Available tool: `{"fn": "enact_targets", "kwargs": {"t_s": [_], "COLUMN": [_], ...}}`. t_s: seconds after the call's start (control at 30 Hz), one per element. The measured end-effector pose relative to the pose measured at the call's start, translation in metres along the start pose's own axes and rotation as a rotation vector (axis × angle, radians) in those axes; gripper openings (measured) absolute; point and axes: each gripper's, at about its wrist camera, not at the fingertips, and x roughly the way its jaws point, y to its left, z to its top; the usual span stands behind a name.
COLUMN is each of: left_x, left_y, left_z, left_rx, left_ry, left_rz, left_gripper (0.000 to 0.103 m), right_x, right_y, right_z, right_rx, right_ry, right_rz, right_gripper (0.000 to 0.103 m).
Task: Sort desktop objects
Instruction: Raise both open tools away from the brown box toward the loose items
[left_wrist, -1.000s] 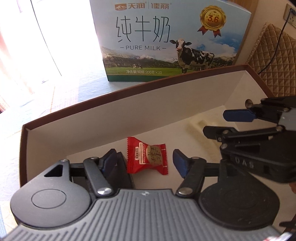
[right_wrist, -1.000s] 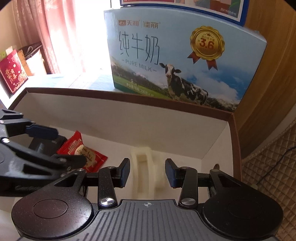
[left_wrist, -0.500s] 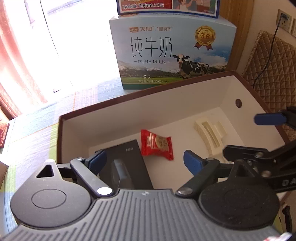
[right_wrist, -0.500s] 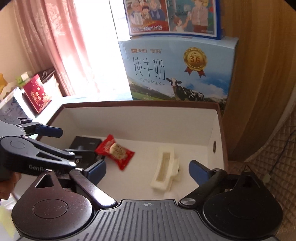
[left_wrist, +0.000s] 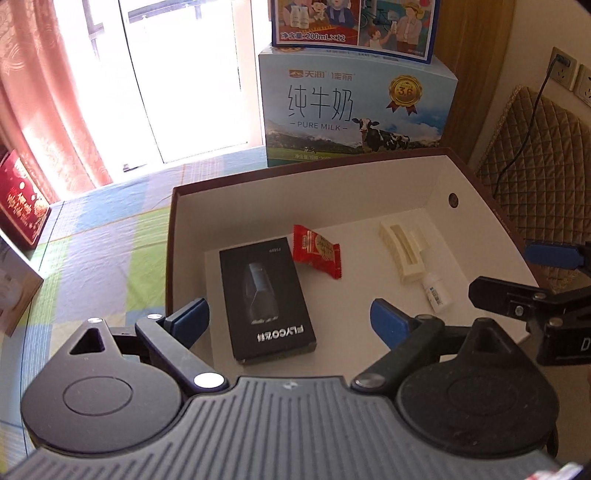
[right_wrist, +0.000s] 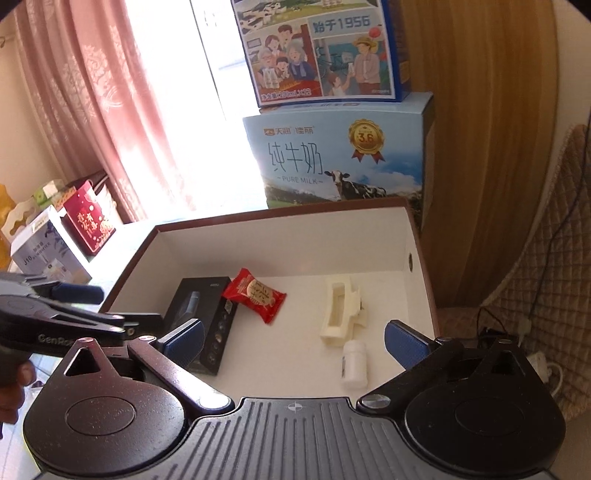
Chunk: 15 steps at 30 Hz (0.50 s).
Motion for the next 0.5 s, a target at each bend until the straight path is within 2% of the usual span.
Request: {"fn": "enact_targets", "kwargs": {"t_s": [0.27,0.5], "left_x": [-0.030,-0.059], "left_y": [0.002,0.006], "left_z": [-0.030,-0.052], "left_rx": [-0.016,-0.040], "left_ry": [0.000,-0.004], "left_rz": [0.033,0.043], "left_gripper": [0.092,0.092], "right_x": [-0.028,-0.049], "right_y": [0.015,0.032], "right_z": [-0.018,-0.035], "right_rx": [0.014,0.013], "right_ry": [-0.020,-0.022], "right_rz": [-0.038,-0.017], "right_gripper": [0.101,0.101]}}
